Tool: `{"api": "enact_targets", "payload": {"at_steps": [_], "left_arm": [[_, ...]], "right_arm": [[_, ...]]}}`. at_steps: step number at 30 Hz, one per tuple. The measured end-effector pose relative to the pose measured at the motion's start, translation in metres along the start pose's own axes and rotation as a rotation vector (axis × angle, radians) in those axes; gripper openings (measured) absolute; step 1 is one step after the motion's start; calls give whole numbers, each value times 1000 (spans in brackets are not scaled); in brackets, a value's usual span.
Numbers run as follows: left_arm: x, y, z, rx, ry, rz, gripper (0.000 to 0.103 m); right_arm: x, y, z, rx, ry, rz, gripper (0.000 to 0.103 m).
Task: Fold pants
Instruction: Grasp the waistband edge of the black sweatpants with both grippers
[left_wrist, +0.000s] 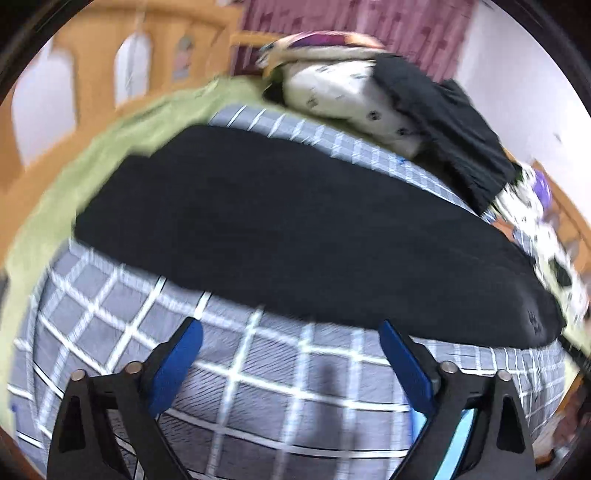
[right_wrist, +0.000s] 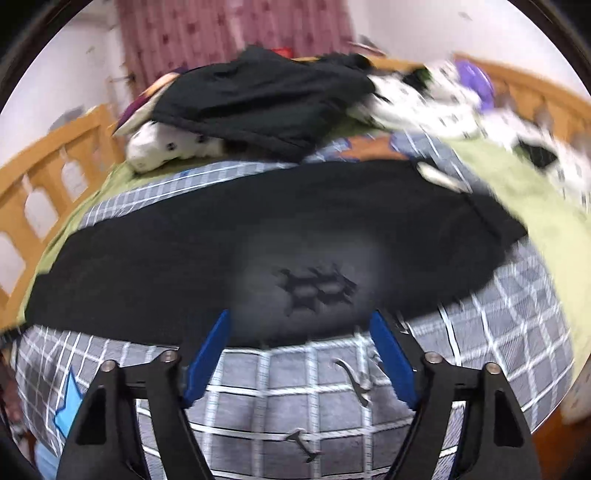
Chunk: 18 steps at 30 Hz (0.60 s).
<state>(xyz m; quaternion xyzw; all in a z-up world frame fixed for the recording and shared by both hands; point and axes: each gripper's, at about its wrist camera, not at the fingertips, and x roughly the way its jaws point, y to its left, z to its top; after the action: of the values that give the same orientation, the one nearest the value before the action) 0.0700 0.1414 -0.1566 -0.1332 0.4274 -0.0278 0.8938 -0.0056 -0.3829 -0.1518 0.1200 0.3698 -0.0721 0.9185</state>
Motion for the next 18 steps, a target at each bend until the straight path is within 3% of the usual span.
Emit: {"api": "enact_targets", "payload": {"at_steps": [4, 8, 11, 14, 15, 16, 18], "left_arm": [[21, 40, -5, -134, 30, -77, 83], [34, 56, 5, -190, 4, -119, 77], [48, 68, 14, -265, 9, -117, 63], [59, 79, 20, -360, 6, -129, 42], [62, 82, 23, -378, 12, -122, 27], [64, 84, 25, -385, 24, -102, 21], [63, 86, 29, -368, 34, -117, 11]], "right_arm": [[18, -38, -13, 95, 25, 10, 75], [36, -56, -14, 173, 57, 34, 73], [49, -63, -9, 248, 64, 71, 70], [64, -65, -1, 289, 61, 107, 60], [71, -66, 2, 291, 68, 109, 48], [80, -65, 5, 288, 95, 99, 34], [86, -63, 13, 287, 108, 96, 21]]}}
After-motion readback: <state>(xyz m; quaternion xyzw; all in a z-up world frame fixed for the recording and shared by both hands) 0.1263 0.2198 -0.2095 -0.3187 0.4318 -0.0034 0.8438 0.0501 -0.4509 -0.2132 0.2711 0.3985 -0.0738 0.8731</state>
